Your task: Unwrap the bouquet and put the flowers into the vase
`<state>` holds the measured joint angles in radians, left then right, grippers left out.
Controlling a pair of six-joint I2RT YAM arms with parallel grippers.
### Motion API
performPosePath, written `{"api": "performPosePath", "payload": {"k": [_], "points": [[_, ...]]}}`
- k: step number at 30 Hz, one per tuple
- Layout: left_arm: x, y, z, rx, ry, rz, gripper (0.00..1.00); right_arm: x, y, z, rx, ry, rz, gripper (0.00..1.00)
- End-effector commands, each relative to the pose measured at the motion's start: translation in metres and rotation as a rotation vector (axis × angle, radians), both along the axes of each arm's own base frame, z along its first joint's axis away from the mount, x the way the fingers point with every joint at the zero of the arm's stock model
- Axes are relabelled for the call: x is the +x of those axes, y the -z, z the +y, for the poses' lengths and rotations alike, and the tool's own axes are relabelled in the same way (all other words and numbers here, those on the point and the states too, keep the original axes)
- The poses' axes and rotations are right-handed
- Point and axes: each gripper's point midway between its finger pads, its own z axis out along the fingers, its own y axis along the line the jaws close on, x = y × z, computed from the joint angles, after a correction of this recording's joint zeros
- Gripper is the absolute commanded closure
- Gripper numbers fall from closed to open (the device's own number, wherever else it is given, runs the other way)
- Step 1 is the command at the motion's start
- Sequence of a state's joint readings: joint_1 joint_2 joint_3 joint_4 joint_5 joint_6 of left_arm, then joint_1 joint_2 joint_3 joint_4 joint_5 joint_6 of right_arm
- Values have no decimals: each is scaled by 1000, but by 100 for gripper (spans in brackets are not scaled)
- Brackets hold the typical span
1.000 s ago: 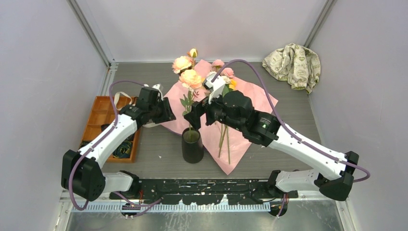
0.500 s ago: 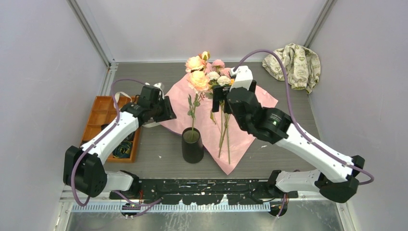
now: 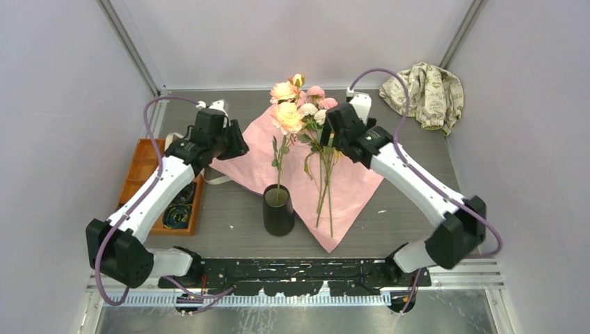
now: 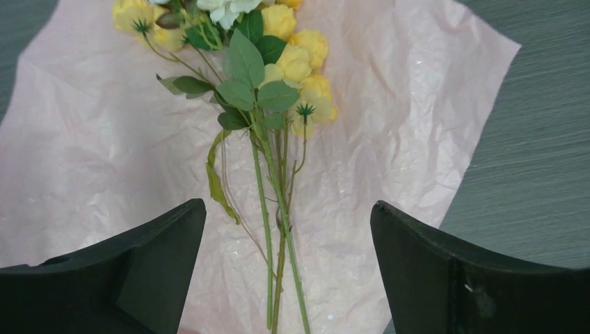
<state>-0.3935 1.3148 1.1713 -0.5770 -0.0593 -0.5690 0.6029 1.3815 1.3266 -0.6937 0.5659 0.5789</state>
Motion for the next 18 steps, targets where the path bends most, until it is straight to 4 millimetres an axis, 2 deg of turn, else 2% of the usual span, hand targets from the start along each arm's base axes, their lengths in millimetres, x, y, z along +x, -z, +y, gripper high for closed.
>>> {"api": "performPosePath", "payload": {"k": [1,6,9,14,18], "points": [[1,-53,-9,-129,53,-190,55,26,41,29,49,-55,126,10],[-14,-83,-13,-233,126,-298,52,53,88,52,20,-109,249,22],[-22,-90,-9,-241,137,-332,51,69,108,62,-6,-121,289,32],[-30,-82,2,-201,114,-319,51,92,127,63,-59,-108,316,50],[-36,-74,6,-188,106,-303,51,101,133,61,-70,-99,324,55]]}}
